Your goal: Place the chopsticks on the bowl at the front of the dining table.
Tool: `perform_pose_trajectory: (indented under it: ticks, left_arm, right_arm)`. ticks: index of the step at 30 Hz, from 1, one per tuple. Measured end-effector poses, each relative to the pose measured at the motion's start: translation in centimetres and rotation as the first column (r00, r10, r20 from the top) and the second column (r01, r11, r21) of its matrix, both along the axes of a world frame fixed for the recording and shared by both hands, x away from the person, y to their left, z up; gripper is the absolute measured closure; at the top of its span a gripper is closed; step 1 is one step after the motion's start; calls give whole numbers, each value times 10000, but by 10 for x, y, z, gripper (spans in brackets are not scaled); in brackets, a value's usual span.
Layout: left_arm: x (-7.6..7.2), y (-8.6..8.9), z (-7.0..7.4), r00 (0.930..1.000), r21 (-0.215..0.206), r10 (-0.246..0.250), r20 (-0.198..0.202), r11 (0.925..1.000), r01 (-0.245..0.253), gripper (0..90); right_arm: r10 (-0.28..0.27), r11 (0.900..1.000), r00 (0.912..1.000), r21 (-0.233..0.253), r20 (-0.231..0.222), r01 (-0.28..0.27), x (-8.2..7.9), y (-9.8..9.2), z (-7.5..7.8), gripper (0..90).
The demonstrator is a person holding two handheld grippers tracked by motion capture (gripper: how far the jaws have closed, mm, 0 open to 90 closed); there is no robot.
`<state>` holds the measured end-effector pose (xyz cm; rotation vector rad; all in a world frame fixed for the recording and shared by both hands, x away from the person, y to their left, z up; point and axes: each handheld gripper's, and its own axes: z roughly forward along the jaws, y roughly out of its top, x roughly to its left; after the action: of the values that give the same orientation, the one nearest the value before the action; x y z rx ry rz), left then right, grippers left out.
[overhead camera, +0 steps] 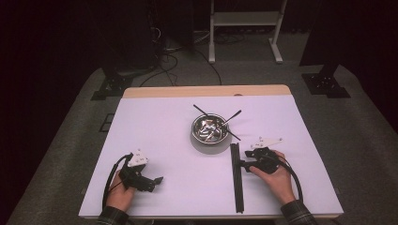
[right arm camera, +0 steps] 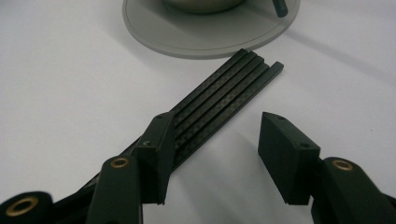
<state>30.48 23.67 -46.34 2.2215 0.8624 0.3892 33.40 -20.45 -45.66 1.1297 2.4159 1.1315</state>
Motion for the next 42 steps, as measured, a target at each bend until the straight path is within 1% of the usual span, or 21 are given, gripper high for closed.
perform_pose_trajectory:
  ticks: [7,24,29,36,42]
  left_arm:
    - [0,0,0,10000,-2,-1,3,10000,1,0]
    - [0,0,0,10000,-9,7,13,10000,-7,0]
    - [0,0,0,10000,-7,11,18,10000,-11,0]
    - [0,0,0,10000,-6,10,19,10000,-10,0]
    - [0,0,0,10000,-7,12,20,10000,-12,0]
  right_arm:
    - [-1,9997,10000,-225,-5,1,0,1,-1,447]
    - [64,9990,10000,-445,36,-62,-4,1,-1,441]
    - [130,9986,9999,-519,-19,-130,-8,1,0,436]
    - [139,9989,9999,-446,-18,-140,-17,0,0,432]
    - [158,9985,9999,-521,70,-154,-25,0,-1,426]
